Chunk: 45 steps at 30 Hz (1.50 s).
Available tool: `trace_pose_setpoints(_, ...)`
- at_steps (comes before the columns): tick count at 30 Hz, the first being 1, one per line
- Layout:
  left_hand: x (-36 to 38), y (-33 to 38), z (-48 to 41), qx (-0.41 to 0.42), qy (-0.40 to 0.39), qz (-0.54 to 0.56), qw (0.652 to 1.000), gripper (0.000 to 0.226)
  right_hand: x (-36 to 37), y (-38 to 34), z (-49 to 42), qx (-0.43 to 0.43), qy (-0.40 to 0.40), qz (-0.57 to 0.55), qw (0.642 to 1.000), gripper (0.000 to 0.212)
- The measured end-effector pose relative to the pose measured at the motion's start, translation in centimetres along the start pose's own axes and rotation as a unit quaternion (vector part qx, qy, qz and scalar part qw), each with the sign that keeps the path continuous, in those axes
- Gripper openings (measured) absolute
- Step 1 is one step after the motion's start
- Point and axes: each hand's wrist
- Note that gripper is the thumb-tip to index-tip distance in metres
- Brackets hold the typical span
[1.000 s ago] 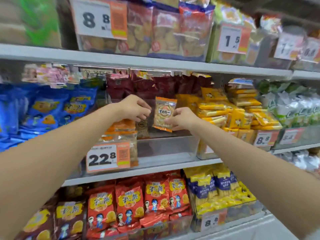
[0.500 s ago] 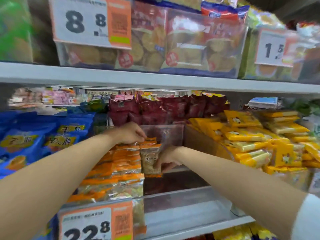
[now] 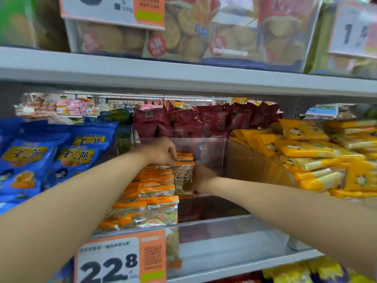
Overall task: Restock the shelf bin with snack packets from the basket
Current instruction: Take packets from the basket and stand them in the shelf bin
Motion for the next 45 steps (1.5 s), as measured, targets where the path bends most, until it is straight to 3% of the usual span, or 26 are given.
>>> trace_pose_setpoints(4,0.2,-0.2,0.0,0.002,-0.011,-0.017,1.000,0.013,-0.4,0.3,-0.2,0.047,-0.042,-0.157,0.986,0.020)
trace_pose_setpoints(7,0.4,-0.2,0.0,0.000,-0.009,-0.030,0.999,0.012,-0.8,0.6,-0.2,0.064,-0.066,-0.214,0.972,0.032)
trace_pose_setpoints(10,0.4,-0.3,-0.1,-0.003,-0.007,-0.022,1.000,0.008,-1.1,0.7,-0.2,0.087,-0.087,-0.253,0.959,0.028)
trace_pose_setpoints(22,0.4,-0.5,0.3,0.002,0.014,-0.007,1.000,0.008,-1.9,0.8,0.2,0.138,-0.103,-0.327,0.929,0.028)
trace_pose_setpoints(25,0.4,-0.5,0.4,-0.002,0.011,-0.004,1.000,0.006,-2.0,1.1,-0.4,0.166,-0.104,-0.314,0.929,0.035)
trace_pose_setpoints(30,-0.2,-0.5,1.7,-0.005,0.033,-0.007,0.999,0.005,-3.2,0.8,-0.4,0.172,-0.067,-0.207,0.961,0.022)
trace_pose_setpoints(34,-1.9,0.5,3.6,-0.015,0.054,0.029,0.998,0.008,-5.0,-0.4,0.1,0.095,0.023,-0.056,0.994,0.029)
trace_pose_setpoints(37,-3.4,3.3,5.7,-0.036,0.058,0.049,0.996,0.008,-6.3,-2.1,3.0,-0.011,0.105,0.038,0.994,0.021)
trace_pose_setpoints(42,-4.8,9.3,10.4,-0.022,0.134,0.081,0.987,0.012,-7.7,-1.4,11.2,-0.166,0.246,-0.080,0.952,0.012)
trace_pose_setpoints(45,-4.1,13.3,13.3,0.003,0.125,0.119,0.985,0.023,-8.5,0.2,17.5,-0.214,0.268,-0.110,0.933,0.017)
Point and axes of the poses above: each hand's wrist, its own z-axis away from the middle knuckle, its own x-axis out of the palm, y = z × x, and after that the axes turned 15 degrees about -z, right-handed
